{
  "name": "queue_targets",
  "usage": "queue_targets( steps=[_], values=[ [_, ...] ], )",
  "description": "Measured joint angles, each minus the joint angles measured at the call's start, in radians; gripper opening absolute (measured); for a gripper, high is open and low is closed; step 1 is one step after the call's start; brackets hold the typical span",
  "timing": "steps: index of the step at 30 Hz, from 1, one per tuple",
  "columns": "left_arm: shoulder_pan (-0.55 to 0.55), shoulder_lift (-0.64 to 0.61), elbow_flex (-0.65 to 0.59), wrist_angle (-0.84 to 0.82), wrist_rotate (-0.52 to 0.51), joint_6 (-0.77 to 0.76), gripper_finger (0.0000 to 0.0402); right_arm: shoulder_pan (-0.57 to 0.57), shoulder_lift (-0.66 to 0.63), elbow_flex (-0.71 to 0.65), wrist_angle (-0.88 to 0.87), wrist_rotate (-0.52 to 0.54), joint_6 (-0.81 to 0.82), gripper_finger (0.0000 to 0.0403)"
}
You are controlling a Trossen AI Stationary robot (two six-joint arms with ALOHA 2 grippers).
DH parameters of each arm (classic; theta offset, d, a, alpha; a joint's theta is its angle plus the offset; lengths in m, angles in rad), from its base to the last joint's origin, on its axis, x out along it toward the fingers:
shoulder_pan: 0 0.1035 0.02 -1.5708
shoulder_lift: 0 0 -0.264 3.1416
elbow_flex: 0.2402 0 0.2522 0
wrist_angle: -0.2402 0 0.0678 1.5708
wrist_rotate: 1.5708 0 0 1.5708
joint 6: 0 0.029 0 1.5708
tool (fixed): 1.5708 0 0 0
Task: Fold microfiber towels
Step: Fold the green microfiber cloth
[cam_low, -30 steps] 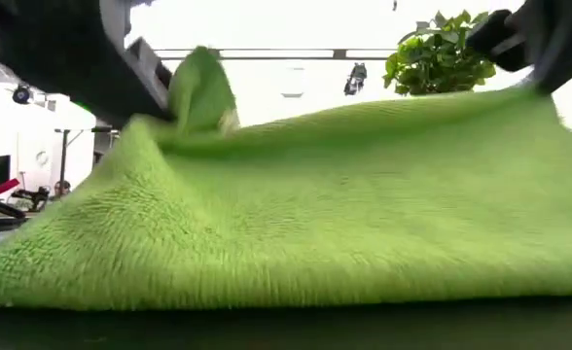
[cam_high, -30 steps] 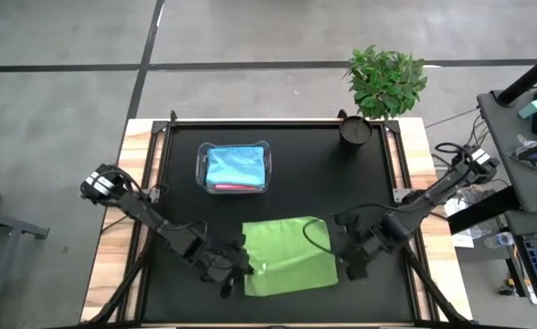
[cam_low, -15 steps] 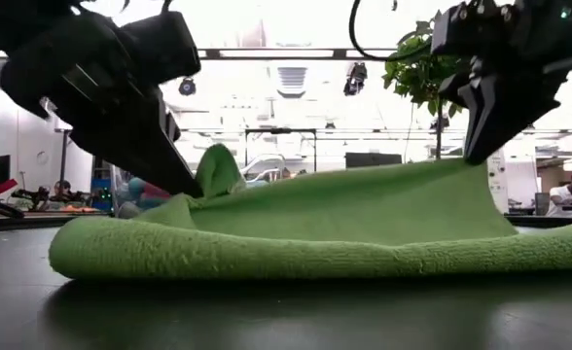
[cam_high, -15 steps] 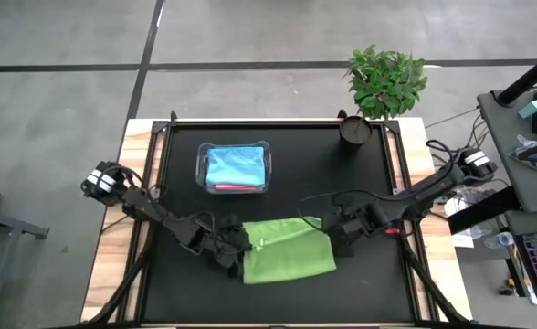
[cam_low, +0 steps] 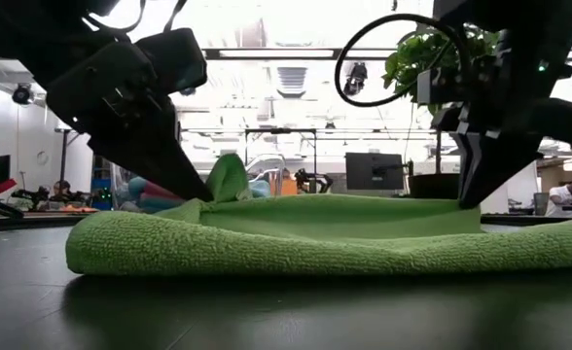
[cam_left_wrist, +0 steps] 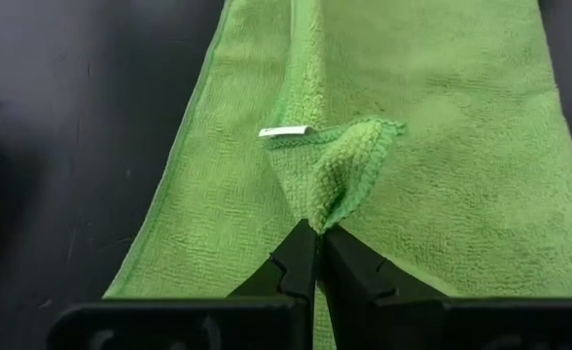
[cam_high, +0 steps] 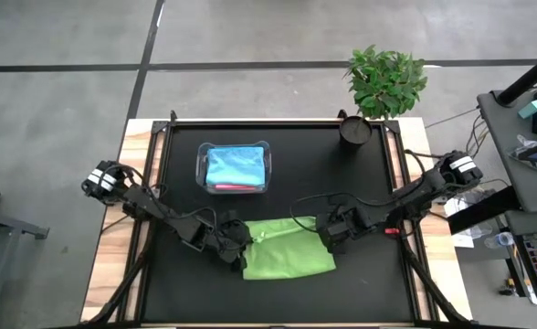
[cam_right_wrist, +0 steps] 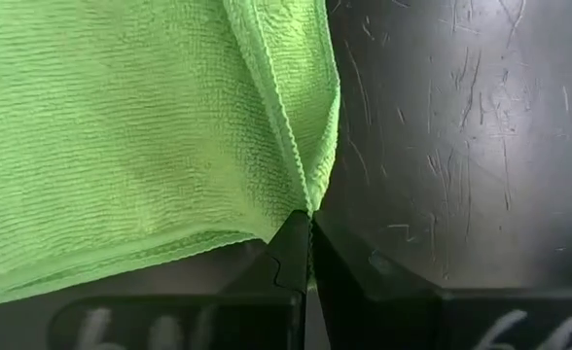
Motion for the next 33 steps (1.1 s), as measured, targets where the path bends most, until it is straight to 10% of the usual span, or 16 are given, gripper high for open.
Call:
queue_targets(
  steps=[17, 33],
  values=[
    [0.003, -0.019, 0.003, -0.195, 0.000, -0.003, 0.0126, -0.001, -0.030, 0.000, -0.006, 0.027, 0.027, 0.0087],
    [0.003, -0.139, 0.001, -0.293, -0.053, 0.002, 0.0132, -0.001, -0.164, -0.008, 0.031, 0.031, -0.007, 0.0128]
  ],
)
